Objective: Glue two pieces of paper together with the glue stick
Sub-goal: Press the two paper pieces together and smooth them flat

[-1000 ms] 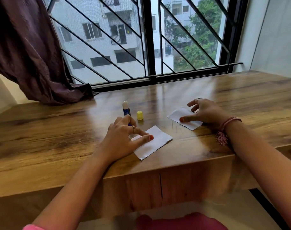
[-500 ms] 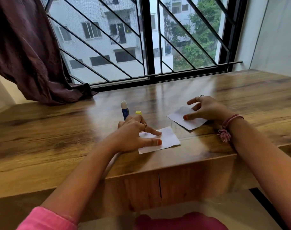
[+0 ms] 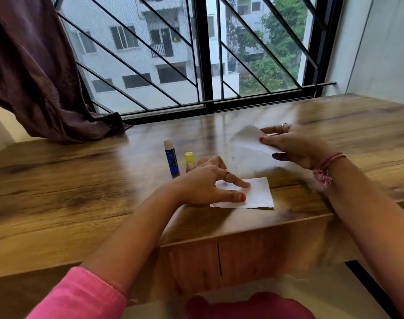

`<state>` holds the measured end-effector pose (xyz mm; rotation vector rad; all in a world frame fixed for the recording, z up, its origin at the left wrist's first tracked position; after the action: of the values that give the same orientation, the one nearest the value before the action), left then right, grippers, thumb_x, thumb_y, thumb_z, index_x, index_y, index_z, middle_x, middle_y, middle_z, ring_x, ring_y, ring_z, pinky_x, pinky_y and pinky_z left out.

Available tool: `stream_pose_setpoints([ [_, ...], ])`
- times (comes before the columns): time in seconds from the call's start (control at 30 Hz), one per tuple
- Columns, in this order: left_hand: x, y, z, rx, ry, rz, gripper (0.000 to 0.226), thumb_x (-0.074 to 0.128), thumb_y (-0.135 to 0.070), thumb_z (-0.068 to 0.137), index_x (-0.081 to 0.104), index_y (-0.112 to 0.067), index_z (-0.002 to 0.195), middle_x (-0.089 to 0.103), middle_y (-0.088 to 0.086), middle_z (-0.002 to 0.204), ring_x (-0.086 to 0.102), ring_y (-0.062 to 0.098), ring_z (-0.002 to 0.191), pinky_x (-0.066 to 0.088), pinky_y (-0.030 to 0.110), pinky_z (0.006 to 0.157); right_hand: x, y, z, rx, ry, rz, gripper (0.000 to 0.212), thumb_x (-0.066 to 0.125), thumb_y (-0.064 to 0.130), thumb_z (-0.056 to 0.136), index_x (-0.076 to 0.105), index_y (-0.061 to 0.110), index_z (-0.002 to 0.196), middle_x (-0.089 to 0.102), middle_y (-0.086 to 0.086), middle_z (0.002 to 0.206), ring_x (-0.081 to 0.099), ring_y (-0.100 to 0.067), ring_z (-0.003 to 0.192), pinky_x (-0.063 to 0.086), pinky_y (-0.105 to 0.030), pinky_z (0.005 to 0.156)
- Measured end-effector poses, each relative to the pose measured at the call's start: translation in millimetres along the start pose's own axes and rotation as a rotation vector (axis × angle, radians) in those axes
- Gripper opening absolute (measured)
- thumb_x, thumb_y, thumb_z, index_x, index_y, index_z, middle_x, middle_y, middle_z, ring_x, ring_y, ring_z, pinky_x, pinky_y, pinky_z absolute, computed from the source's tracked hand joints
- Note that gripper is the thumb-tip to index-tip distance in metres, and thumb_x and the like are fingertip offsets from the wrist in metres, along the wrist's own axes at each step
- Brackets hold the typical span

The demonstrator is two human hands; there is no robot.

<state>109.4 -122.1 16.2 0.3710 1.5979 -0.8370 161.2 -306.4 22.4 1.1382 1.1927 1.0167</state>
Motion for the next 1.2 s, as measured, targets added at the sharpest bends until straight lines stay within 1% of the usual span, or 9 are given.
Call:
stream_pose_setpoints([
  [0.13,2.9,-4.2,1.7,0.052,-0.003,-0.047,0.033,0.055,-0.064,0.078,0.055,-0.063,0.111,0.038,-0.012,0.108,0.033,0.011,0.111,0.025,0.043,0.102,4.6,7.3,-7.0,-0.028,0.032,0.114,0.017,0.067,0.013,0.085,0.066,0.015,0.102,0.063,0.0,0.084,0.057,-0.007,0.068,0.05,-0.016,0.046],
  [0.23,-6.7,-2.1,-3.1,0.098,-0.086,-0.197,0.026,0.059,-0.052,0.083,0.058,-0.061,0.107,0.04,-0.012,0.108,0.037,0.004,0.107,0.031,0.027,0.097,7.5,10.0,-11.3,-0.047,0.05,0.122,0.017,0.069,0.014,0.083,0.068,0.015,0.1,0.065,0.0,0.084,0.058,-0.008,0.068,0.049,-0.016,0.046],
  [0.33,-27.1,10.0,-13.6,0.119,-0.227,-0.333,0.02,0.062,-0.036,0.087,0.065,-0.047,0.104,0.047,-0.011,0.099,0.046,-0.004,0.089,0.037,0.009,0.08,12.9,10.8,-12.4,-0.06,0.089,0.122,0.026,0.07,0.013,0.081,0.068,0.011,0.107,0.067,-0.002,0.086,0.062,-0.007,0.065,0.048,-0.016,0.045],
  [0.43,-34.4,37.2,-27.8,0.049,-0.289,-0.471,0.013,0.063,-0.028,0.089,0.07,-0.031,0.1,0.064,0.001,0.092,0.053,0.019,0.072,0.044,0.024,0.071,20.1,10.3,-12.6,-0.058,0.15,0.135,0.029,0.074,0.015,0.075,0.07,0.011,0.104,0.07,-0.003,0.088,0.065,-0.008,0.067,0.053,-0.018,0.05],
  [0.57,-25.0,59.5,-38.2,-0.038,-0.266,-0.552,0.012,0.065,-0.029,0.087,0.069,-0.023,0.097,0.063,0.028,0.091,0.051,0.022,0.071,0.039,0.034,0.069,29.6,8.0,-15.0,-0.042,0.214,0.111,0.039,0.079,0.023,0.059,0.073,0.014,0.096,0.073,-0.003,0.083,0.068,-0.01,0.064,0.055,-0.021,0.05],
  [0.73,-18.4,49.7,-37.8,0.012,-0.208,-0.438,0.015,0.065,-0.036,0.086,0.07,-0.031,0.099,0.057,-0.003,0.068,0.044,0.002,0.056,0.034,0.012,0.053,41.1,12.2,-23.8,-0.08,0.259,0.083,0.05,0.082,0.023,0.055,0.072,0.011,0.103,0.074,-0.006,0.089,0.069,-0.013,0.072,0.058,-0.023,0.055],
  [0.83,-20.3,47.9,-39.6,0.032,-0.22,-0.387,0.019,0.064,-0.038,0.085,0.07,-0.032,0.103,0.062,0.006,0.083,0.046,0.002,0.06,0.037,0.013,0.056,48.1,18.5,-31.2,-0.139,0.269,0.061,0.045,0.082,0.023,0.056,0.073,0.009,0.098,0.074,-0.013,0.094,0.07,-0.019,0.079,0.059,-0.033,0.07],
  [0.97,-23.5,47.1,-39.9,0.051,-0.245,-0.368,0.014,0.065,-0.034,0.085,0.07,-0.037,0.097,0.06,0.005,0.091,0.056,0.01,0.075,0.043,0.018,0.069,58.4,20.4,-42.6,-0.189,0.307,0.007,0.041,0.081,0.021,0.059,0.073,0.007,0.097,0.075,-0.014,0.092,0.07,-0.023,0.083,0.056,-0.037,0.079],
  [1.2,-22.4,48.1,-40.5,0.052,-0.251,-0.334,0.033,0.059,-0.048,0.081,0.069,-0.034,0.109,0.054,-0.001,0.091,0.053,0.006,0.079,0.04,0.009,0.071,63.5,19.0,-48.9,-0.211,0.317,-0.109,0.037,0.08,0.022,0.062,0.075,0.011,0.097,0.075,-0.013,0.091,0.07,-0.022,0.083,0.058,-0.032,0.075],
])
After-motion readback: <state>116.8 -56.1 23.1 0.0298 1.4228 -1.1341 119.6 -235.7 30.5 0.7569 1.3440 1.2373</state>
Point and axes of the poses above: each hand's wrist, its own z-axis towards the middle knuckle, its own x-axis out of the palm, y = z × x, the point moved 10 cm from there along z, towards the middle knuckle
